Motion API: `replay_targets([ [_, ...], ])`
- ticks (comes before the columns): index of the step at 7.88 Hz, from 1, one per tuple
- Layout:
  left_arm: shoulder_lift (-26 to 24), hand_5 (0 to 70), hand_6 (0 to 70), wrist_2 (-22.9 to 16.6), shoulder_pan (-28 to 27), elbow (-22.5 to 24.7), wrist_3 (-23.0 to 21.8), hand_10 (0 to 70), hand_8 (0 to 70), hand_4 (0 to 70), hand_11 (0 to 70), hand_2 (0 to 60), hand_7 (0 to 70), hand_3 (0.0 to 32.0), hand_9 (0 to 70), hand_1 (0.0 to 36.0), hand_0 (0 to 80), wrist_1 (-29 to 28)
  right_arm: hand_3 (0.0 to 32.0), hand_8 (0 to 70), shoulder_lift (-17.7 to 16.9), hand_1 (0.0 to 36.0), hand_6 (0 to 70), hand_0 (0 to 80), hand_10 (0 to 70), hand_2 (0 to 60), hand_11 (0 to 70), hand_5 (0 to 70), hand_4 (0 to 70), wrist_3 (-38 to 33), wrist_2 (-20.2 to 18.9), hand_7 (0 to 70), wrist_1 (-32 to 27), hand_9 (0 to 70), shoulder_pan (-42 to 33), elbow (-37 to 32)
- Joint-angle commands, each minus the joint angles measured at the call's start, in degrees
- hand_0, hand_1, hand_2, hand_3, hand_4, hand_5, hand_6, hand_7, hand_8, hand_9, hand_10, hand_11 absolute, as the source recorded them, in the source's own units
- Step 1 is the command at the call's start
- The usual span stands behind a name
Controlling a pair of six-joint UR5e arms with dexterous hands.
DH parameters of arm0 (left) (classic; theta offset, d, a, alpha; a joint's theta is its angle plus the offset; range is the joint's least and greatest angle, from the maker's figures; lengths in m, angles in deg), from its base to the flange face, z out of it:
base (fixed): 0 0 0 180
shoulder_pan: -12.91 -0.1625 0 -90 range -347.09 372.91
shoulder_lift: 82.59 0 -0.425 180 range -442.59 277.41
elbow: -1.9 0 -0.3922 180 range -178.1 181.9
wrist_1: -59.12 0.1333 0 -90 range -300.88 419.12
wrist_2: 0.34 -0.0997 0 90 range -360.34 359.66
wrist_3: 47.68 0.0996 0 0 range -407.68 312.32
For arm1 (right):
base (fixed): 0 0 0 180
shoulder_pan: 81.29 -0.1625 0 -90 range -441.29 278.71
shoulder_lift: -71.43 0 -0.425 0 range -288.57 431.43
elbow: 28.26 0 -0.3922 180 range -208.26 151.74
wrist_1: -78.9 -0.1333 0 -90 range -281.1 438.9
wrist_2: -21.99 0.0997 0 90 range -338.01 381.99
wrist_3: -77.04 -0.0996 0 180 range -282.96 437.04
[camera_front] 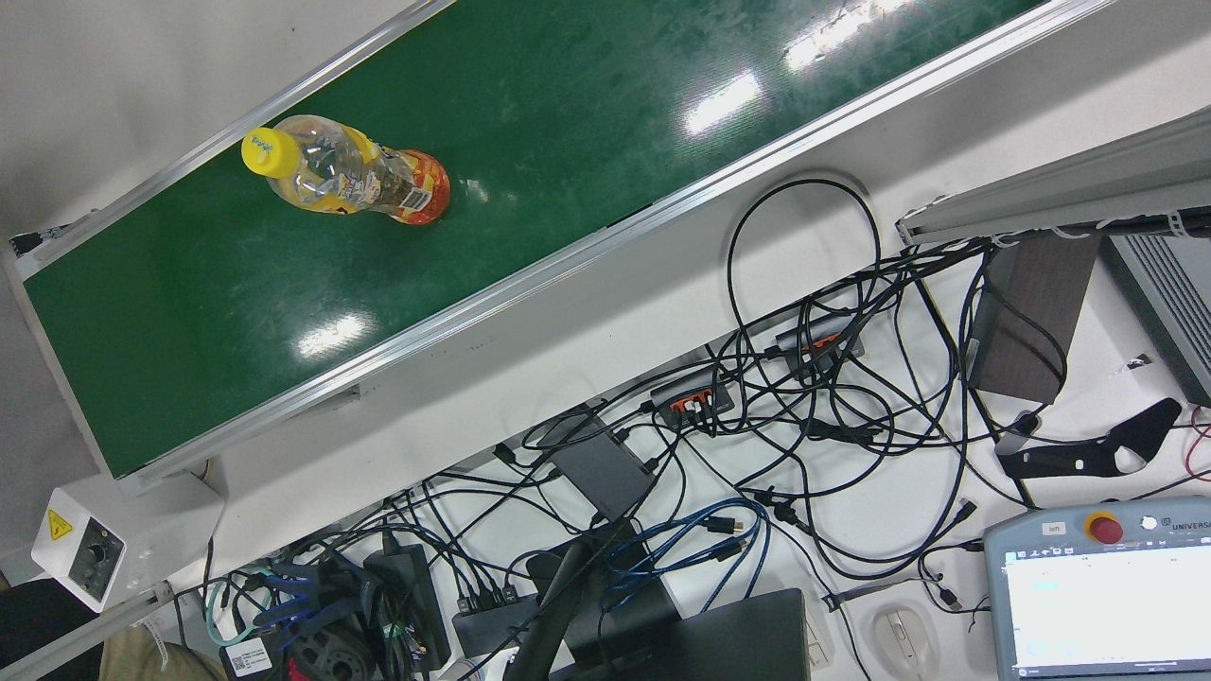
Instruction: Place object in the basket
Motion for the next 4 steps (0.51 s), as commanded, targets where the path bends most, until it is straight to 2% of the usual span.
replay_targets([
  [1, -0.15, 0.0, 0.0, 0.00, -0.01, 0.10, 0.01, 0.0, 0.0, 4.6, 0.0, 0.0, 0.0, 1.4, 0.0, 8.0, 62.0, -0.02, 0.0, 0.0, -0.06, 0.0, 0.0, 0.0, 0.0, 0.0, 0.0, 0.0, 0.0, 0.09, 0.00, 0.0, 0.00, 0.0, 0.00, -0.09],
  [4, -0.15, 0.0, 0.0, -0.09, 0.08, 0.19, 0.01, 0.0, 0.0, 4.9, 0.0, 0.0, 0.0, 1.2, 0.0, 7.1, 60.5, -0.02, 0.0, 0.0, 0.03, 0.0, 0.0, 0.0, 0.0, 0.0, 0.0, 0.0, 0.0, 0.09, 0.00, 0.0, 0.00, 0.0, 0.00, -0.18],
])
